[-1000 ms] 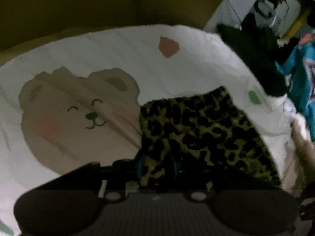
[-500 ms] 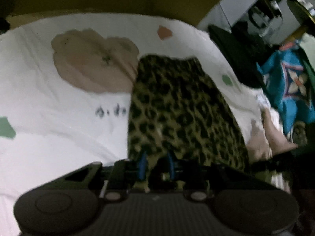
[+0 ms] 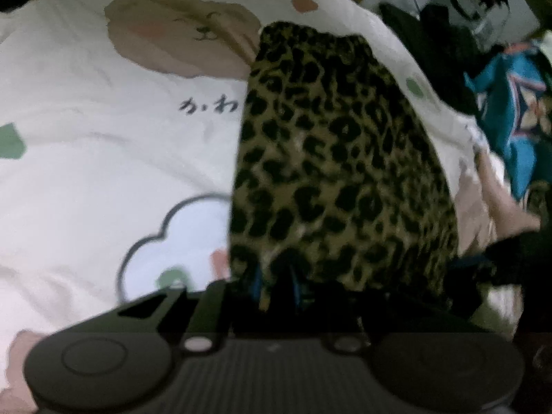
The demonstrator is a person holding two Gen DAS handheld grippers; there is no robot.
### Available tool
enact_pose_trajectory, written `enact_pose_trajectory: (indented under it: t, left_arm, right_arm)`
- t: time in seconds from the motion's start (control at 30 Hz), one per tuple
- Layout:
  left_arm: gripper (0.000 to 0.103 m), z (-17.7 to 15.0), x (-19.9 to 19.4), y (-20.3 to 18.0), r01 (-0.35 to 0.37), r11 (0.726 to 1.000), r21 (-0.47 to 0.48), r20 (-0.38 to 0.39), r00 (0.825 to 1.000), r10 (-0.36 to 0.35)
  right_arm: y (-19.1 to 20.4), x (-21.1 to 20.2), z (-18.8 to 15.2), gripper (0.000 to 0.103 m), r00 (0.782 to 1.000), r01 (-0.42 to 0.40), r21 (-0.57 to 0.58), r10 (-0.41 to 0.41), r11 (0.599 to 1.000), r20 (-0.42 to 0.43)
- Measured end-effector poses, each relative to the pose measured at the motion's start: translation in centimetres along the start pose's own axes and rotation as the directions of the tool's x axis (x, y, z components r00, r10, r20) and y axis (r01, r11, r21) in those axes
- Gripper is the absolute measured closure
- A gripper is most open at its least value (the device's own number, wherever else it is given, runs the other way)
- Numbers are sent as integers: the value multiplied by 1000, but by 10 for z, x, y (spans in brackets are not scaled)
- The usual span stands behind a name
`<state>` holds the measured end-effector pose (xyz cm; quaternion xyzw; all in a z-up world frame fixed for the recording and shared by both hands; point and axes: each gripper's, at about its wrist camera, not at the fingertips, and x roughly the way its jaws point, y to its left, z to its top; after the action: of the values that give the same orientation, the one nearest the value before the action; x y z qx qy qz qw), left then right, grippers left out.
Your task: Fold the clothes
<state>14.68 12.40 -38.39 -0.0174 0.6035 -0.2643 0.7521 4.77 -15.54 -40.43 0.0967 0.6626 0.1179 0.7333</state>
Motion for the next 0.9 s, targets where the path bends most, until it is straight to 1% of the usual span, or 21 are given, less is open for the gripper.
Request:
enact_pose_trajectory:
  t: [0.07, 0.1, 0.17, 0.3, 0.37, 0.4, 0.43, 0.47, 0.53, 0.67, 0.77, 0.9]
  left_arm:
    - [83, -11, -6, 7, -23, 1000, 15, -19, 1000, 23]
    - [82, -18, -9, 14, -37, 999, 8, -27, 999, 37]
    - [74, -31, -16, 23, -65, 998, -8, -35, 997, 64]
    - [70, -51, -30, 34, -76, 995, -69, -15, 997, 75]
    - [66, -59, -36, 38, -79, 990, -119, -4, 997, 80]
    - [63, -63, -38, 41, -82, 985, -152, 2, 997, 83]
    - [57, -67, -40, 45, -86, 974, -209, 5, 996, 89]
    - [54, -72, -42, 48, -89, 961, -262, 7, 996, 94]
    - [53, -82, -44, 51, -88, 939, -333, 5, 995, 96]
    - [52, -98, -46, 47, -127, 919, -373, -6, 991, 135]
    - [52, -110, -45, 47, -130, 897, -422, -19, 991, 134]
    - [52, -121, -44, 45, -120, 883, -455, -23, 992, 123]
  right_arm:
    - [-1, -1, -2, 74, 1000, 5, -1, -5, 1000, -3]
    - [-2, -2, -3, 74, 1000, 6, 3, -6, 1000, -3]
    - [-2, -3, -5, 74, 1000, 10, 11, -10, 1000, -3]
    - [1, -1, -5, 74, 1000, 27, 26, -27, 999, -4]
    - [1, -1, -5, 74, 1000, 31, 33, -31, 999, 0]
    - [0, -2, -6, 74, 1000, 29, 35, -29, 999, 2]
    - [-1, -2, -6, 74, 1000, 26, 37, -27, 999, 3]
    - [-2, -2, -6, 75, 1000, 23, 41, -23, 999, 5]
    - [-4, -1, -5, 75, 1000, 16, 49, -16, 999, 5]
    - [-6, -3, -5, 74, 1000, 6, 54, -6, 999, 7]
    - [-7, -5, -6, 74, 1000, 1, 55, -1, 999, 9]
    - [-6, -10, -8, 74, 999, 34, 19, -35, 999, 29]
